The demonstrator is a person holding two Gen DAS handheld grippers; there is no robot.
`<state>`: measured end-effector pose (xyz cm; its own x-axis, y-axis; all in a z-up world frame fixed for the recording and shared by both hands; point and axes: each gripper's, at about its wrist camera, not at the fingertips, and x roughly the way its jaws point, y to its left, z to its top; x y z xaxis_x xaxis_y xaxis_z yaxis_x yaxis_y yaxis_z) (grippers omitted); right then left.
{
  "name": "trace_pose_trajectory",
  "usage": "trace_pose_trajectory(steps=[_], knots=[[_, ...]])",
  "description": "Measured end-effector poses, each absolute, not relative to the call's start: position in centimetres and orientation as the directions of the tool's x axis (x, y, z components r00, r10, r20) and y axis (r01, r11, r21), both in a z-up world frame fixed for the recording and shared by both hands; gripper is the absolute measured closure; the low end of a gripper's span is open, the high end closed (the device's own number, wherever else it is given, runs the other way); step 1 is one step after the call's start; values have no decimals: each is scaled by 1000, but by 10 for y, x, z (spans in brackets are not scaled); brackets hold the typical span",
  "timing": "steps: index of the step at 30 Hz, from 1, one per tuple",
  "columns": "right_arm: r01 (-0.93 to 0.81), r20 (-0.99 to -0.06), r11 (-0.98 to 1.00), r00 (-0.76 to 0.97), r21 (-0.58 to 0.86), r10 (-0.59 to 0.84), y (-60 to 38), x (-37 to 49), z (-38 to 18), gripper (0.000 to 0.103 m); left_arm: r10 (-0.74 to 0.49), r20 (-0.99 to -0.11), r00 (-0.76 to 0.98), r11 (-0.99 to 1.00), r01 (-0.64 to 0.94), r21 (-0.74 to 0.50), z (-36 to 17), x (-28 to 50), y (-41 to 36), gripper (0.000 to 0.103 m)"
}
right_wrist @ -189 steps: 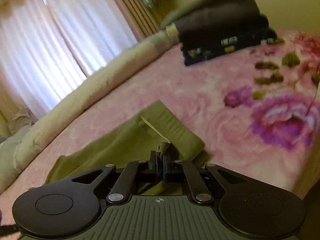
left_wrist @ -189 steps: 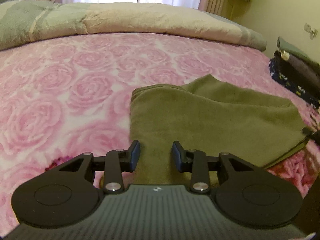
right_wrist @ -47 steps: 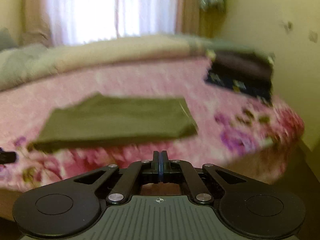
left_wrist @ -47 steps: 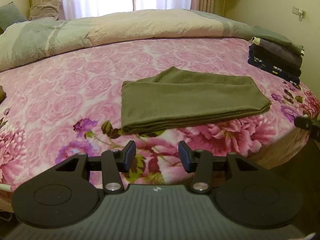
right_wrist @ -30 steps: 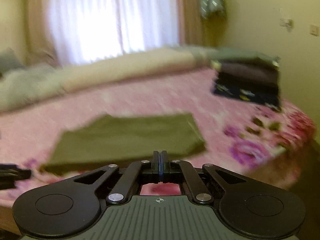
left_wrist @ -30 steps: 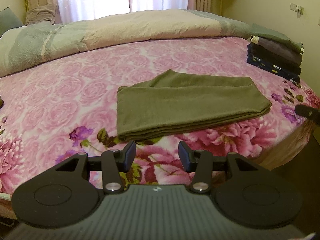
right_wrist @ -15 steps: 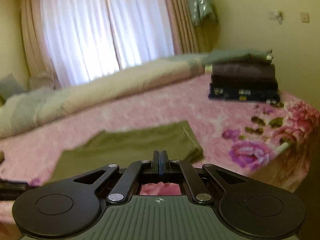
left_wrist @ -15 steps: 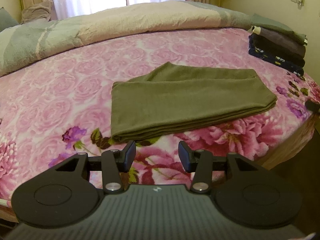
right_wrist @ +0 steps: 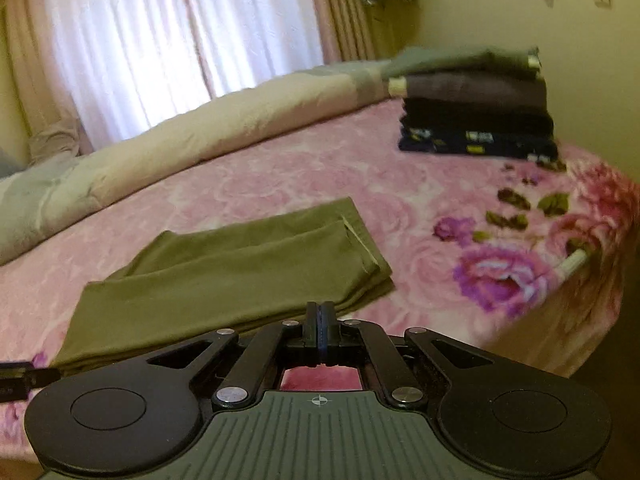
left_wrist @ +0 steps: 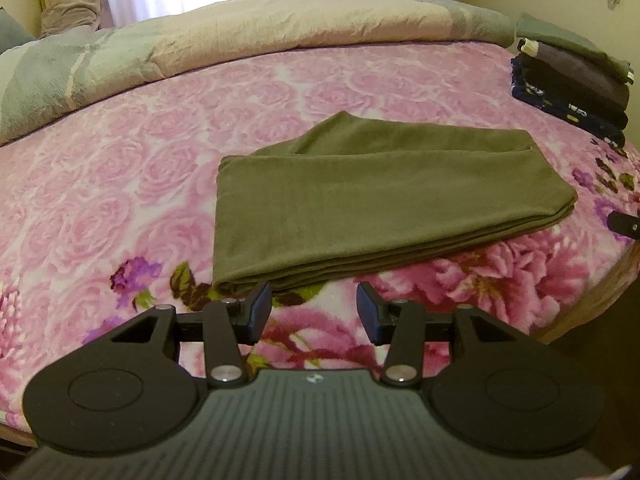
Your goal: Fold clothes
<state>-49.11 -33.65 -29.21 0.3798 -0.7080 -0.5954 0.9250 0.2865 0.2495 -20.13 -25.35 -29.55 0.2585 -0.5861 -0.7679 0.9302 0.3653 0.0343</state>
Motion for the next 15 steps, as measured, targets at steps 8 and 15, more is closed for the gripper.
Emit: trace_pose_trajectory(steps=[8, 15], knots=[[697, -601, -62, 565, 714, -564, -394, -557, -346, 103, -576, -775, 260, 394, 919, 15, -304, -176, -275, 61], [599, -497, -68, 589, 798, -637, -418, -576, -358, 64, -563, -783, 263, 419, 908, 4, -311, -156, -297, 61]])
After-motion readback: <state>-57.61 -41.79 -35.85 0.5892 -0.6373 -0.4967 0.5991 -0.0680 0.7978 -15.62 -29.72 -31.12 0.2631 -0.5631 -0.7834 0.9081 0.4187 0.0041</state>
